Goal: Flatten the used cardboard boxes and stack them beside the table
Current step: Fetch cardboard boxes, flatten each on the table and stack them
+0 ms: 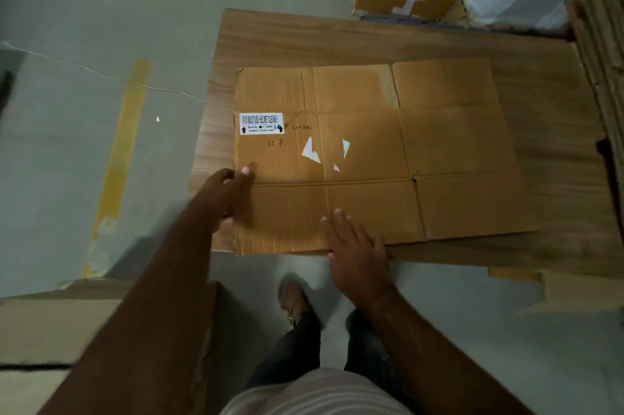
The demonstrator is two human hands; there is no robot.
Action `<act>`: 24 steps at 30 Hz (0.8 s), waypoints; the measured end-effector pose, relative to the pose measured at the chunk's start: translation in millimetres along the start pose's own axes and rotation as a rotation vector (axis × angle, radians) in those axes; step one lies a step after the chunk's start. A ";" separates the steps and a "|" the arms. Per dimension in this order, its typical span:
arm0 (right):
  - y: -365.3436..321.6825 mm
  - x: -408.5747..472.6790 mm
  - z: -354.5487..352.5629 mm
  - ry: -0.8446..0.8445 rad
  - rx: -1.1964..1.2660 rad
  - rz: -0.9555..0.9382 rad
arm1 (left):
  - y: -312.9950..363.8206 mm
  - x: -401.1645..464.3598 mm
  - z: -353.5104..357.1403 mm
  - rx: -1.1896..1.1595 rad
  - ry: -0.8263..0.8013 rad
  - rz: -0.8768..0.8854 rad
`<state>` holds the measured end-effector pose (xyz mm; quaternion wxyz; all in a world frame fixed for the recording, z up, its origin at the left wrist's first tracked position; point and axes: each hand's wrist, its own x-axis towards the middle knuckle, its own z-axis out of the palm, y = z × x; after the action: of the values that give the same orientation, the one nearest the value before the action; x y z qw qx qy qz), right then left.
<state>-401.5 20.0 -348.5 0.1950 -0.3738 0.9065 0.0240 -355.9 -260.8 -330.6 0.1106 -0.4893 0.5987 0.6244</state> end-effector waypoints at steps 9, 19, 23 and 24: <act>102.0 19.8 -42.1 0.248 0.155 0.167 | 42.7 -26.3 52.1 -0.290 0.023 0.041; 129.7 -36.1 -50.9 0.604 1.990 1.007 | 9.9 -120.7 240.9 -0.522 -0.264 -0.065; 168.0 -58.0 -40.1 0.719 2.178 1.016 | 10.5 -130.9 275.1 -0.352 -0.397 -0.064; 175.2 -61.7 -41.0 0.732 2.214 1.036 | 9.3 -132.3 282.4 -0.300 -0.432 -0.059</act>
<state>-495.9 179.5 -305.6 0.1087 0.3988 0.4821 -0.7725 -432.1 37.8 -281.7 0.1802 -0.3729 0.4475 0.7926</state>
